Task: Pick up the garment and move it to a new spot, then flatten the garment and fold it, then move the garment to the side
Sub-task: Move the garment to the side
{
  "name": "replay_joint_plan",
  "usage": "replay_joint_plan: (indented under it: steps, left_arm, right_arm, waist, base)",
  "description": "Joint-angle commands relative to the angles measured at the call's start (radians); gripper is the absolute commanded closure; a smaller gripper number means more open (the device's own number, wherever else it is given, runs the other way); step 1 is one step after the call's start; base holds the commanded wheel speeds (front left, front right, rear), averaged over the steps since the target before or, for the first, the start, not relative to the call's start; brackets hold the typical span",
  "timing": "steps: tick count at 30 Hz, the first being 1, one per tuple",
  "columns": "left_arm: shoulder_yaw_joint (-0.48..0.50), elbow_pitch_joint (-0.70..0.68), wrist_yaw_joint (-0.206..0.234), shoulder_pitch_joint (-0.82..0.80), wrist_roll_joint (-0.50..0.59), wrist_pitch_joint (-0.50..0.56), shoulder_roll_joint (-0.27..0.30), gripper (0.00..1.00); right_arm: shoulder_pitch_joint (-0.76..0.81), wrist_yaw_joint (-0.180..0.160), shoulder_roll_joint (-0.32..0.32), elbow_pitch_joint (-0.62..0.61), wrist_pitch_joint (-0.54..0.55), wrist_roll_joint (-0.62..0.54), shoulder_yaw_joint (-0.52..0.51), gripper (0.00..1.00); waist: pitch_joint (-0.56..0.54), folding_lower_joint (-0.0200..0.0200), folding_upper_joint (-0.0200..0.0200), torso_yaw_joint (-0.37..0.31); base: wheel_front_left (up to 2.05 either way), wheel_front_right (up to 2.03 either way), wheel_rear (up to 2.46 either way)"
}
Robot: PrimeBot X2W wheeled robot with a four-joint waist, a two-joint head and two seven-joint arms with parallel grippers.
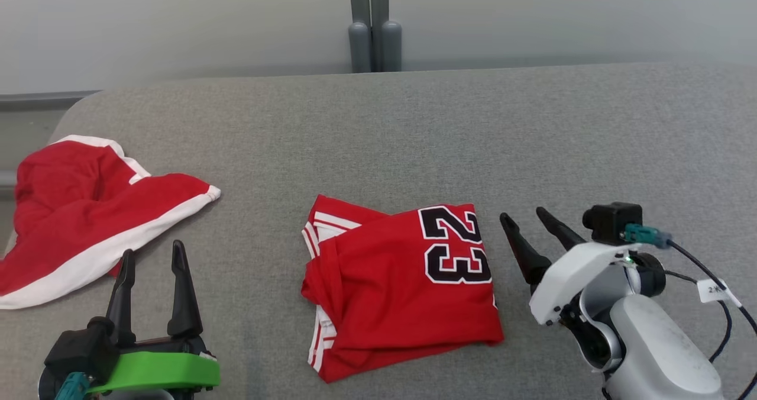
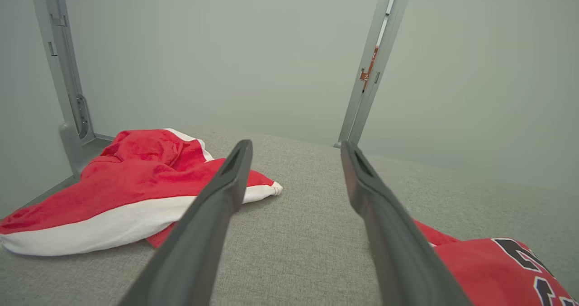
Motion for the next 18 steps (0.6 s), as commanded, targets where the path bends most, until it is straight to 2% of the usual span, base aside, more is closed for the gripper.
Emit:
replay_joint_plan:
  steps: [1,4,11,14,18]
  left_arm:
    - [-0.001,0.003,-0.005,-0.017,0.000,-0.003,-0.004,0.00]
    - [-0.006,0.011,-0.006,-0.021,-0.003,-0.003,-0.008,0.00]
    - [-0.013,0.029,-0.013,-0.026,0.001,-0.003,-0.013,0.00]
    - [-0.010,0.028,-0.012,-0.021,0.002,-0.003,-0.014,0.00]
    - [-0.011,0.032,-0.014,-0.019,0.005,-0.003,-0.015,0.00]
  right_arm:
    - [-0.025,0.000,-0.002,0.021,0.030,0.025,0.005,0.00]
    - [-0.069,0.000,-0.006,0.073,0.111,0.056,0.037,0.00]
    - [-0.098,0.000,0.009,0.217,0.259,0.109,0.007,0.00]
    - [-0.081,0.001,0.034,0.237,0.337,0.165,0.020,0.00]
    - [-0.063,0.000,0.024,0.242,0.385,0.193,0.030,0.00]
  waist:
    - [0.013,0.0000,0.0000,0.028]
    - [0.020,0.0000,0.0000,0.056]
    - [0.020,0.0000,0.0000,0.115]
    - [0.018,0.0000,0.0000,0.128]
    - [0.021,0.0000,0.0000,0.135]
  base:
    - [0.00,0.00,0.00]
    - [0.00,0.00,0.00]
    - [0.00,0.00,0.00]
    - [0.00,0.00,0.00]
    - [0.00,0.00,0.00]
